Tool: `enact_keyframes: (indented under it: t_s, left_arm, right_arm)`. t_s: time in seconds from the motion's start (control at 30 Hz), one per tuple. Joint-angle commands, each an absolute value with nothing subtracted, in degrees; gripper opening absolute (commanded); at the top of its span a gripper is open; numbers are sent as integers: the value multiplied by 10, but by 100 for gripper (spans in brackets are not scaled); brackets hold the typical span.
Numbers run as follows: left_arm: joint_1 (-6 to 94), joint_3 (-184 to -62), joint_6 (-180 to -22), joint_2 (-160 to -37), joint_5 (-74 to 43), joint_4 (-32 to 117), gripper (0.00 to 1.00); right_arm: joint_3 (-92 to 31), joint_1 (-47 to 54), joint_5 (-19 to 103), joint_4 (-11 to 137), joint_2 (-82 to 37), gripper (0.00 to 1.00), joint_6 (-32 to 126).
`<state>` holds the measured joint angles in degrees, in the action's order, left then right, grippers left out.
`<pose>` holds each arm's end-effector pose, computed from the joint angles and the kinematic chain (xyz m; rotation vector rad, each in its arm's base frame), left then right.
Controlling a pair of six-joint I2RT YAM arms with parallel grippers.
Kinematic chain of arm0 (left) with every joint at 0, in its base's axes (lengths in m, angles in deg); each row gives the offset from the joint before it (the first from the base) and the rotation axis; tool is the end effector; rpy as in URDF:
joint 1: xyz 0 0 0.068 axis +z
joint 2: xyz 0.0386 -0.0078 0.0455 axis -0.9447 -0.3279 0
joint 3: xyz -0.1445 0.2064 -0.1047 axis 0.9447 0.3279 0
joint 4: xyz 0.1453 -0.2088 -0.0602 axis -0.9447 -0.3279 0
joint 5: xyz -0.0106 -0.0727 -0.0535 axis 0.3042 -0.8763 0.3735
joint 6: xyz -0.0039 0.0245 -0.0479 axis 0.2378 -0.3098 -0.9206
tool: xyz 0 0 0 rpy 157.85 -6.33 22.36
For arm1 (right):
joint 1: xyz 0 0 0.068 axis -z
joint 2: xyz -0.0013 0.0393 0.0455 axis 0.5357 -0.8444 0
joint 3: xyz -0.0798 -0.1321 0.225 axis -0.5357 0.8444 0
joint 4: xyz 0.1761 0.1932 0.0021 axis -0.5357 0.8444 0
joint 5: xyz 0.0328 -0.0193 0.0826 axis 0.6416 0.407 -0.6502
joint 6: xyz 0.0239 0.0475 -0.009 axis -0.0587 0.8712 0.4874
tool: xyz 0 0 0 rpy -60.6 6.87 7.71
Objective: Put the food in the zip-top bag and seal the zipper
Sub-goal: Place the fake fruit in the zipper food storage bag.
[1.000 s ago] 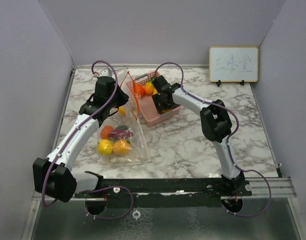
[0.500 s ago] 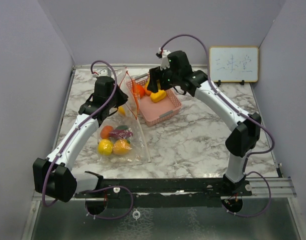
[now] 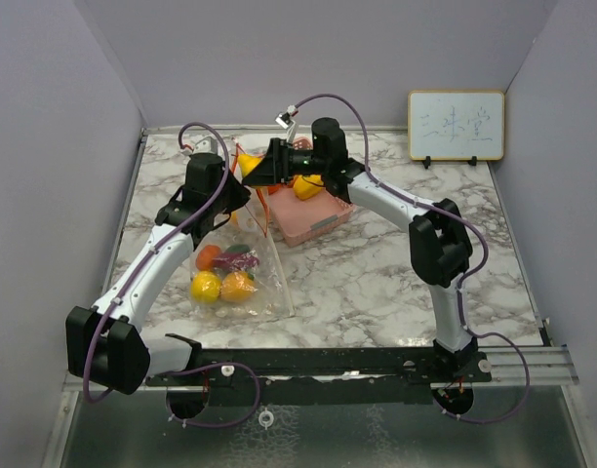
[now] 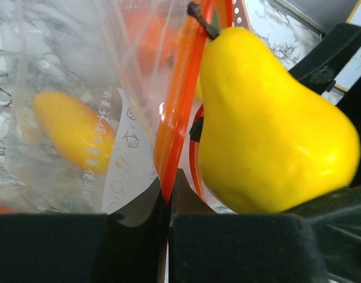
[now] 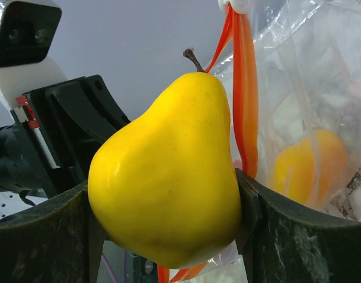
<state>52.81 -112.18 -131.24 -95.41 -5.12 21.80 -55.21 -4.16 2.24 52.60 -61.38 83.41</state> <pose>0.2721 -0.0874 0.3237 -0.4624 2.0912 -0.5919 0.3850 0.3183 0.3017 -0.6024 1.9290 1.6732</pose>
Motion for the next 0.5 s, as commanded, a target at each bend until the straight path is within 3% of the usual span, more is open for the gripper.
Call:
enact_keyframes:
  t_s: [0.0,0.1,0.3,0.47]
  left_arm:
    - [534,-1119,-1317,-933,-74,249,0]
    - [535,-1124,-1319,-930,-82,255,0]
    - [538,-1137,-1309,-921,-74,248,0]
    - [542,-1146,-1280,-918,-43,227,0]
  right_arm:
    - [-548,-48,7,439,-614,40,905]
    - [-557,-48,61,513,-620,40,882]
    - [-681,-68,249,818,-657,40,711]
    - [-640,-72,266,825,-607,40,648]
